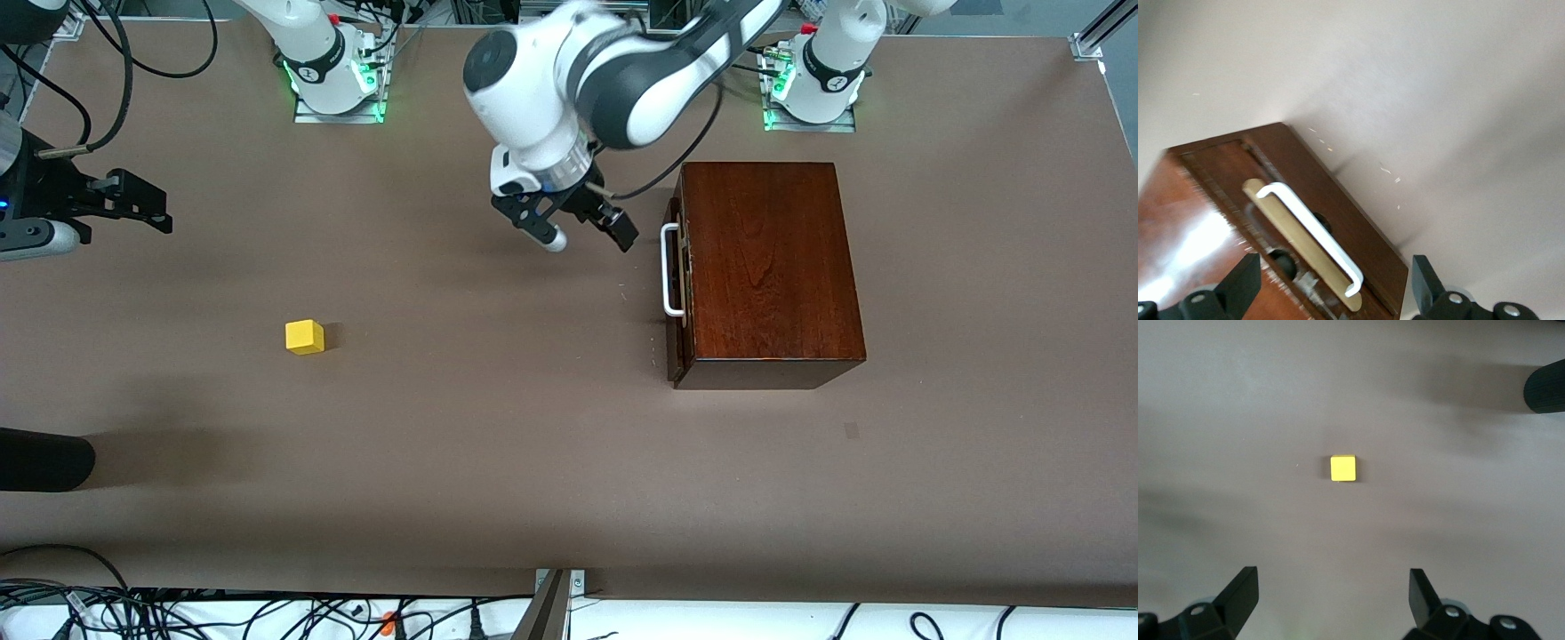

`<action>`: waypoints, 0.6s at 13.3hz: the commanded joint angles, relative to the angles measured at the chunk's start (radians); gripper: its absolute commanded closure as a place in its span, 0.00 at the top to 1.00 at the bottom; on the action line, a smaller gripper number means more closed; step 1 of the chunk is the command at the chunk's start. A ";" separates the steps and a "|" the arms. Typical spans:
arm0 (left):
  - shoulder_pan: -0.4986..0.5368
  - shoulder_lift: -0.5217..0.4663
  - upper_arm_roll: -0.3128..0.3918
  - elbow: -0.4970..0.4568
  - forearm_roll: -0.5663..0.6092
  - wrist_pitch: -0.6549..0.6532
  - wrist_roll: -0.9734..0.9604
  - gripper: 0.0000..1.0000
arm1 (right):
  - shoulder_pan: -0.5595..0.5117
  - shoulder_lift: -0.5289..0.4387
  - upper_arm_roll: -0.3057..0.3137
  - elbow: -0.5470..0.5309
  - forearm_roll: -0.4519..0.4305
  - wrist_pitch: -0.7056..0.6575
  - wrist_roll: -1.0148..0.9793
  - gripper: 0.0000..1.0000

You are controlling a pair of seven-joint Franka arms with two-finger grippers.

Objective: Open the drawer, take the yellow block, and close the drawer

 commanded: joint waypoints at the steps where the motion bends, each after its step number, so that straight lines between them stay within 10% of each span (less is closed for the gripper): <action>1: 0.118 -0.129 0.002 -0.006 -0.112 -0.020 -0.080 1.00 | -0.002 0.011 0.006 0.029 -0.013 -0.021 0.006 1.00; 8: 0.388 -0.292 0.029 -0.038 -0.251 -0.116 -0.191 1.00 | 0.003 0.011 0.006 0.029 -0.013 -0.020 0.008 1.00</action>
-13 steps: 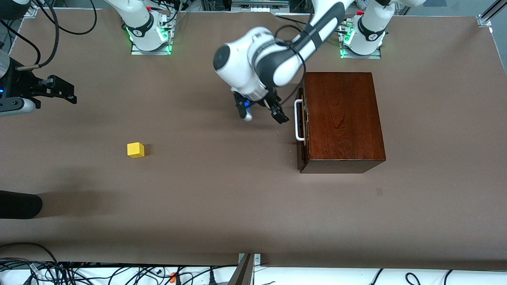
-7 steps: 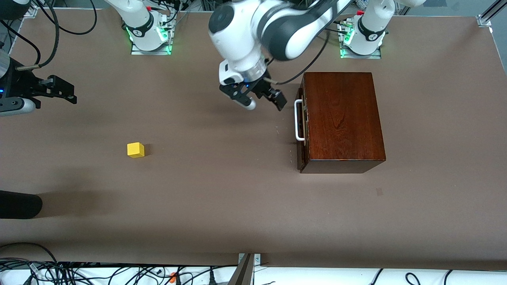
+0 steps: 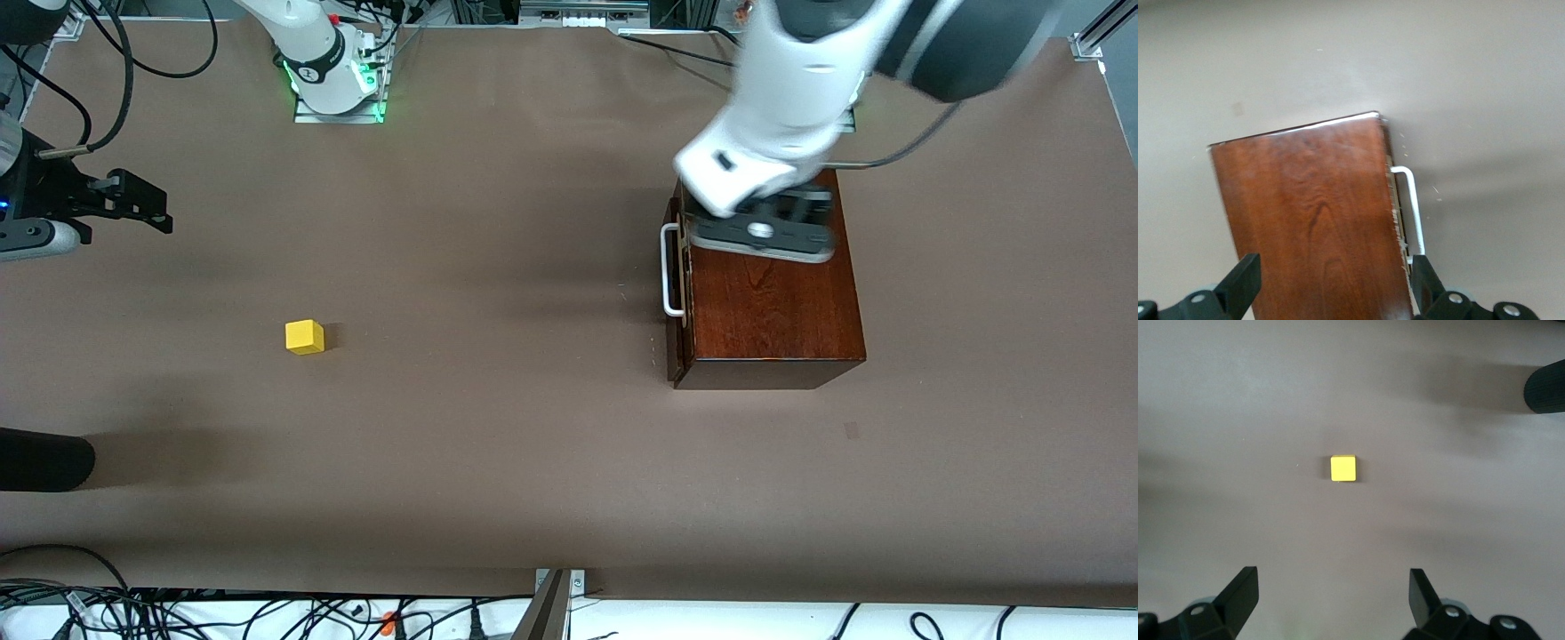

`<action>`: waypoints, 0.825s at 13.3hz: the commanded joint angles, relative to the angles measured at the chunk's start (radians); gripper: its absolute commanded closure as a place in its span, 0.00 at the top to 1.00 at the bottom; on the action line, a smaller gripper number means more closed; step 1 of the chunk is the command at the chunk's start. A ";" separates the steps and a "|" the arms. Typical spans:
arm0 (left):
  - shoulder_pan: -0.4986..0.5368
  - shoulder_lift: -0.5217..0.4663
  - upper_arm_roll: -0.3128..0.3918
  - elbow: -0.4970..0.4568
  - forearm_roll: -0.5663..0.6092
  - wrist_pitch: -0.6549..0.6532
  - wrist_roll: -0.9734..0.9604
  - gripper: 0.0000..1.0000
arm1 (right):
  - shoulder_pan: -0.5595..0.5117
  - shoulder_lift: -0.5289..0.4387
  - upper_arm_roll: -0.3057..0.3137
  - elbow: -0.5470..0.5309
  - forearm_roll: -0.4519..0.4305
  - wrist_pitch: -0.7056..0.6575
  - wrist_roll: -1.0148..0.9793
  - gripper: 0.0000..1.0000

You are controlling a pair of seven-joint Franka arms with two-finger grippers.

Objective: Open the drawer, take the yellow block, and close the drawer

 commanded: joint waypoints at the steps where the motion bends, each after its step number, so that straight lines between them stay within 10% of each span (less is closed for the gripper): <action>1: 0.017 -0.084 0.079 -0.070 -0.034 -0.032 -0.056 1.00 | 0.004 0.011 0.005 0.029 -0.013 -0.020 0.008 1.00; 5: 0.067 -0.168 0.331 -0.191 -0.210 -0.012 0.176 1.00 | 0.015 0.011 0.007 0.029 -0.013 -0.018 0.008 1.00; 11: 0.080 -0.273 0.457 -0.386 -0.295 0.166 0.402 1.00 | 0.016 0.011 0.007 0.029 -0.014 -0.016 0.008 1.00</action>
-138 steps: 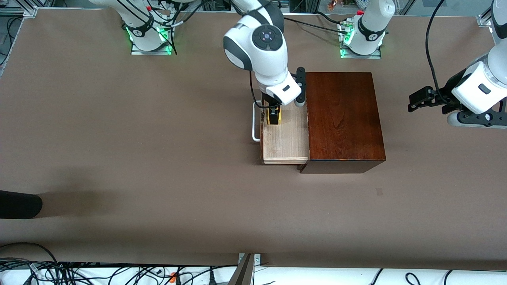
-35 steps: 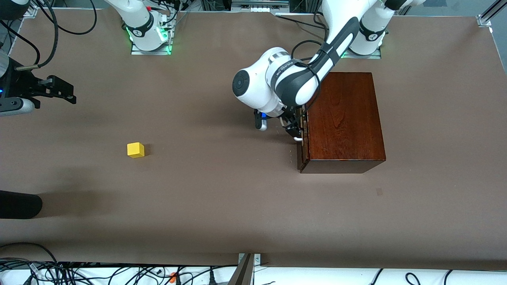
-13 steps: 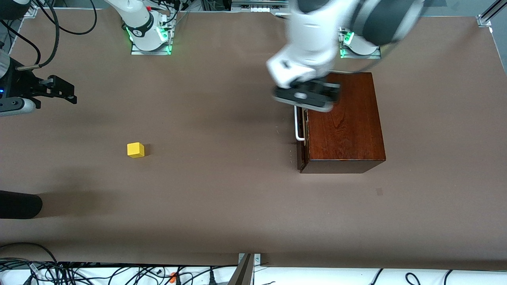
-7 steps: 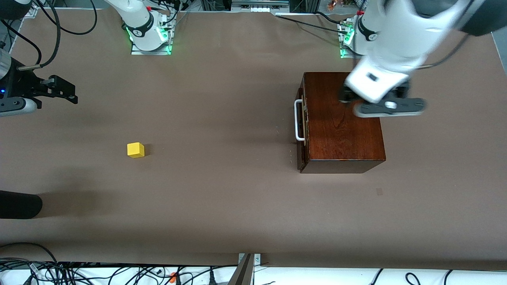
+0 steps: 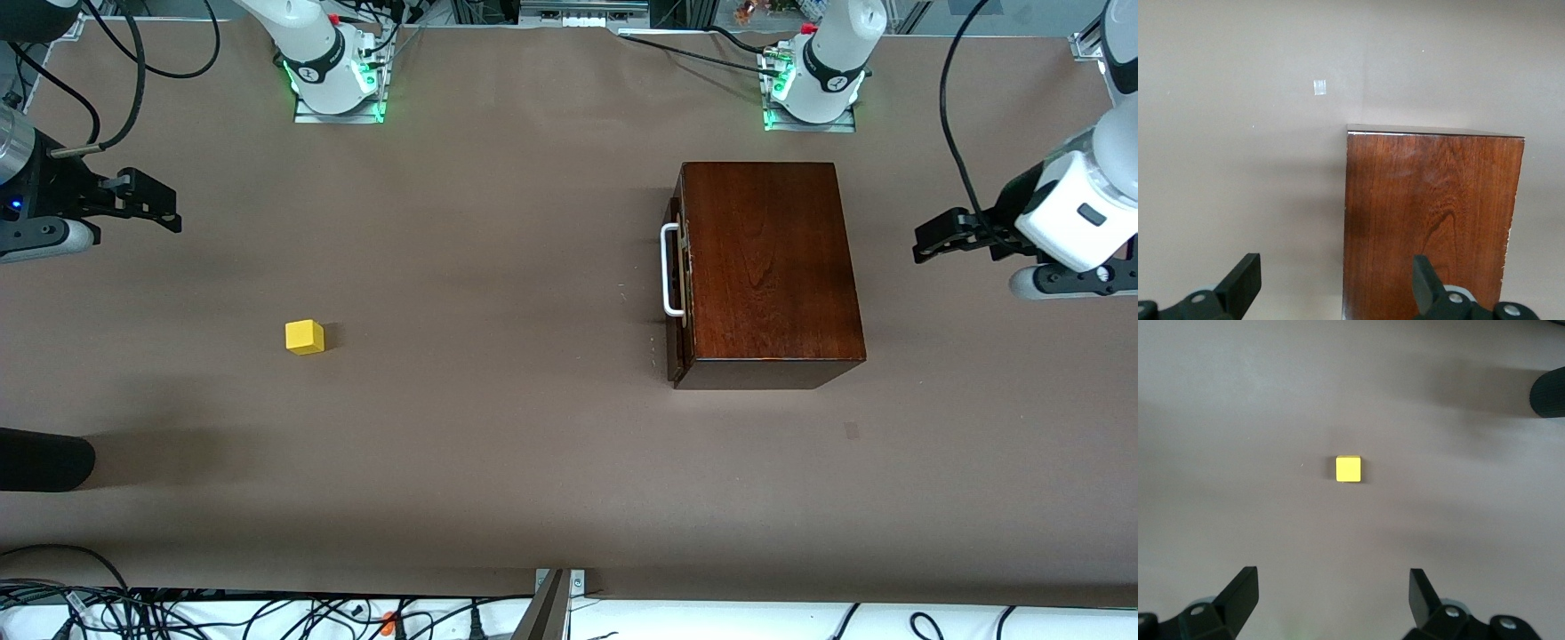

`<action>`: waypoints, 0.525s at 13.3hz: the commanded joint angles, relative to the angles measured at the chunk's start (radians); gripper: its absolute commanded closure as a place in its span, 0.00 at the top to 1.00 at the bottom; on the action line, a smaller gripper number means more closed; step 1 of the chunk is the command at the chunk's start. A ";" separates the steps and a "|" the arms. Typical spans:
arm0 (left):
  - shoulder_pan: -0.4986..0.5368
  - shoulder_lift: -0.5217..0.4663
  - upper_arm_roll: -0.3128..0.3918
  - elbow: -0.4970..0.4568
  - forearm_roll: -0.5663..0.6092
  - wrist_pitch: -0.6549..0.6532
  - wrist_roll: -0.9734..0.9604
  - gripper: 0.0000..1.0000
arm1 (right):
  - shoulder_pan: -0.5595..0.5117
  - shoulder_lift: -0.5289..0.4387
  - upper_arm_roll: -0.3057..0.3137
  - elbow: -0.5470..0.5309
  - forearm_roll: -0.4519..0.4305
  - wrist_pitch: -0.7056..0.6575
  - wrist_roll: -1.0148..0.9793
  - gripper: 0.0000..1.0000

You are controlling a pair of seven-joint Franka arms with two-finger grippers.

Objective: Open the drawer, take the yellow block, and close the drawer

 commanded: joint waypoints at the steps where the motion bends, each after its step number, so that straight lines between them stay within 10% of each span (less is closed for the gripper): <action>1: -0.006 -0.067 0.019 -0.087 -0.012 0.046 0.082 1.00 | 0.003 0.011 0.002 0.029 -0.014 -0.016 0.007 1.00; 7: -0.010 -0.061 0.007 -0.079 0.027 0.041 0.070 1.00 | 0.003 0.011 0.002 0.029 -0.014 -0.016 0.008 1.00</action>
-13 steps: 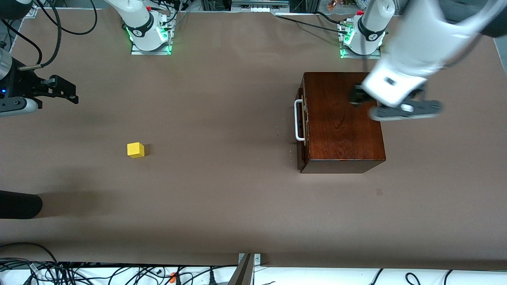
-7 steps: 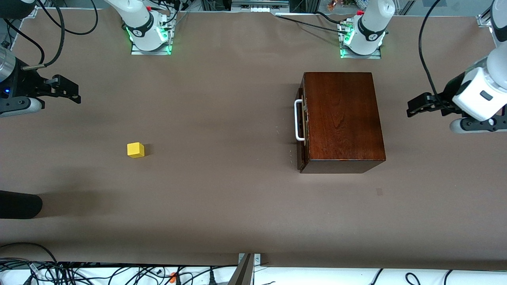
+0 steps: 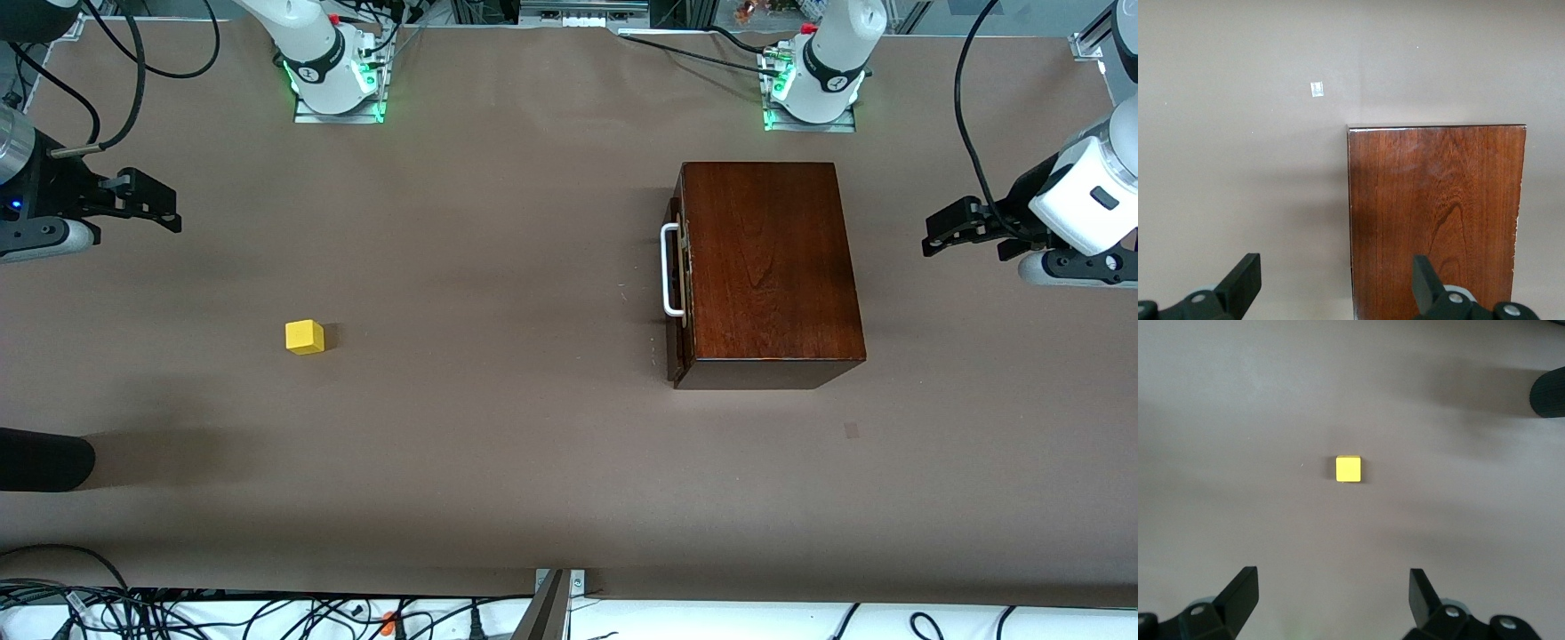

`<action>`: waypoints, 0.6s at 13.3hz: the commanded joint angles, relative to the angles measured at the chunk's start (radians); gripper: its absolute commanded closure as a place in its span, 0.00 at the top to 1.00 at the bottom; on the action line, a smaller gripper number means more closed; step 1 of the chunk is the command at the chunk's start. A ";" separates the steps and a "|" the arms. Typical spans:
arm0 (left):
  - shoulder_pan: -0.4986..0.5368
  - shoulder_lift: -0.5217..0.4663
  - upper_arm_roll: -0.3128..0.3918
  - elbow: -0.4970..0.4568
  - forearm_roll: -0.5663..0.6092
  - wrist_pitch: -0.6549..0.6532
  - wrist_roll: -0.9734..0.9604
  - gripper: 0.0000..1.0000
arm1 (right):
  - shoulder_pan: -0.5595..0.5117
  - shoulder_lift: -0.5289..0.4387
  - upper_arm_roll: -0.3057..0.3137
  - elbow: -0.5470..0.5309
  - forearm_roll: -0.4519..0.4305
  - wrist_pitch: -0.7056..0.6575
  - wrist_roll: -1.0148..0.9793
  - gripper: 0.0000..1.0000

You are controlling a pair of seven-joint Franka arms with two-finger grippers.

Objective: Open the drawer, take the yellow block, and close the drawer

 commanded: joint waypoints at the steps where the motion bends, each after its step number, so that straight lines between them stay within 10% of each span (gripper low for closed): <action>1: -0.012 -0.023 -0.005 -0.027 0.044 0.015 0.016 1.00 | 0.003 0.011 0.002 0.029 -0.014 -0.016 0.007 1.00; 8: -0.018 -0.023 -0.008 -0.019 0.091 -0.008 0.016 1.00 | 0.003 0.009 0.002 0.029 -0.014 -0.021 0.022 1.00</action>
